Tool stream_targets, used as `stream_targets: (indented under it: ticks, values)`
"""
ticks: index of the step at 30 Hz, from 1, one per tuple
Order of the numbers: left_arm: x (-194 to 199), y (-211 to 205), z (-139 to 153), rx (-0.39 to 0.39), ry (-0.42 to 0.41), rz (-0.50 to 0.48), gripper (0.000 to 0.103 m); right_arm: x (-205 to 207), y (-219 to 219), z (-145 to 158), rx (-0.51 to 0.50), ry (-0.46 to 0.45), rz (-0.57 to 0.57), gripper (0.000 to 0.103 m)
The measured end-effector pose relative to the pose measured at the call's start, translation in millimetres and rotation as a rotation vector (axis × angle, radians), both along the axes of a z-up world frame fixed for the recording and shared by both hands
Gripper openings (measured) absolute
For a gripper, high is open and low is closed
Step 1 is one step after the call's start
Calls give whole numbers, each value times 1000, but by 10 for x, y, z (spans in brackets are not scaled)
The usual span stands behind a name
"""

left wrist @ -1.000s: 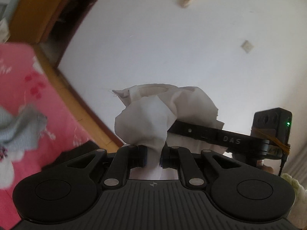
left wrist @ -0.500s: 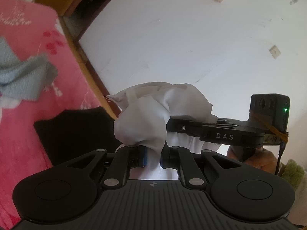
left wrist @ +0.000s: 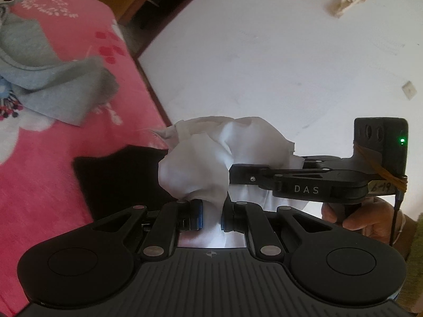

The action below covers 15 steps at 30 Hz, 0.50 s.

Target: Fold clothes

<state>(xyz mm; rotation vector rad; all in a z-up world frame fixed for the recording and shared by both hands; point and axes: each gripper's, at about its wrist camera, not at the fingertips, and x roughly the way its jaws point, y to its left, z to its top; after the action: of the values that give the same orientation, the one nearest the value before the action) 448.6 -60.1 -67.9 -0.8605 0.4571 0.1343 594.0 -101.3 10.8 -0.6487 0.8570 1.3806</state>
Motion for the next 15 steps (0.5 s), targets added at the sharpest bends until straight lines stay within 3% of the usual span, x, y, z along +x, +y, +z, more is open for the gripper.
stream_targets:
  ticks: [3, 6, 8, 10, 12, 14, 15]
  values:
    - [44, 118, -126, 13, 20, 22, 10, -26, 212, -186, -14, -28, 12, 13]
    - [123, 253, -291, 14, 64, 36, 10, -33, 406, -397, -23, -53, -7, 21]
    - [178, 338, -410, 3, 101, 43, 11, -12, 507, -557, -32, -61, -61, 36]
    - [231, 417, -513, -9, 131, 42, 13, 14, 565, -711, -44, -83, -134, 76]
    - [262, 494, -547, -28, 150, 40, 22, 67, 557, -827, -62, -115, -224, 87]
    - [277, 577, -549, -54, 158, 42, 37, 170, 432, -824, -33, -100, -319, 87]
    - [280, 617, -544, -67, 160, 44, 38, 232, 331, -784, -5, -84, -374, 91]
